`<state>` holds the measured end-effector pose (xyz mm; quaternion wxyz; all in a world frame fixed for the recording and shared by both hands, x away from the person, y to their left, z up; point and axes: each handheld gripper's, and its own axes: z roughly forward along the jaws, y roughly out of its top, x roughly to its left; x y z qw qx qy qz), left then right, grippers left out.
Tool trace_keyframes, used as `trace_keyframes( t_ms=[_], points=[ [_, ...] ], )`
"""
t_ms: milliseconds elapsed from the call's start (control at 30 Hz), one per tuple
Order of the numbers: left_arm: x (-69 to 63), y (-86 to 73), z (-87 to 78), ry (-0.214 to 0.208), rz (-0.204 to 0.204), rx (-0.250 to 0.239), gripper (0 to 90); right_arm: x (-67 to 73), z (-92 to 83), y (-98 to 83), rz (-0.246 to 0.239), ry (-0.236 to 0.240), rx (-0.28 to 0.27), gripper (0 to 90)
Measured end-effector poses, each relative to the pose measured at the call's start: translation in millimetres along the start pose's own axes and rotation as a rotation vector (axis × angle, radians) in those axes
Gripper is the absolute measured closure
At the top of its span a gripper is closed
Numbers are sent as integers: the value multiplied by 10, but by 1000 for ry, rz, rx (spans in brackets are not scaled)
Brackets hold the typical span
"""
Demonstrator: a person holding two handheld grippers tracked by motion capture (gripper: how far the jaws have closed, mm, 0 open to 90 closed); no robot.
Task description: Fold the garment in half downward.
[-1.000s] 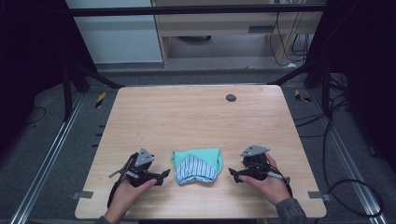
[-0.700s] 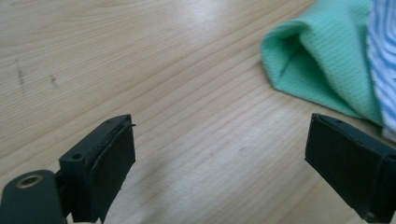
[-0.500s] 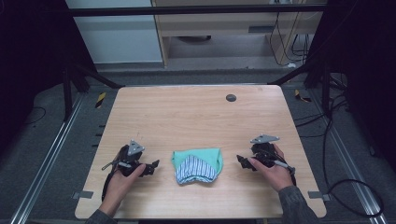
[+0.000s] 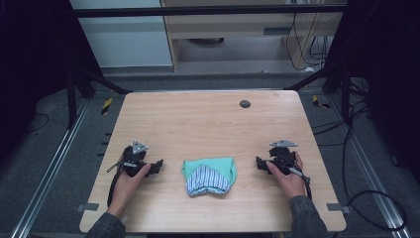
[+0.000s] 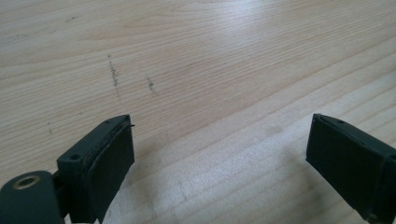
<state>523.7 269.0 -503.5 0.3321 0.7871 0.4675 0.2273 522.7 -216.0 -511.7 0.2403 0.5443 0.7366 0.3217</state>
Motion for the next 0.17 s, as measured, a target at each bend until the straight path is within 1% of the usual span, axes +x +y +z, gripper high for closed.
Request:
trace_keyframes(
  t_ms=[67,100,167],
  points=[
    [-5,-3,53,-10,4,12,54,3,9,6,12,-13,9,17],
    [-7,-2,56,-6,1,10,38,3,12,4,28,-25,17,2],
    [6,1,56,-9,7,15,38,14,8,2,37,-35,20,2]
  ],
)
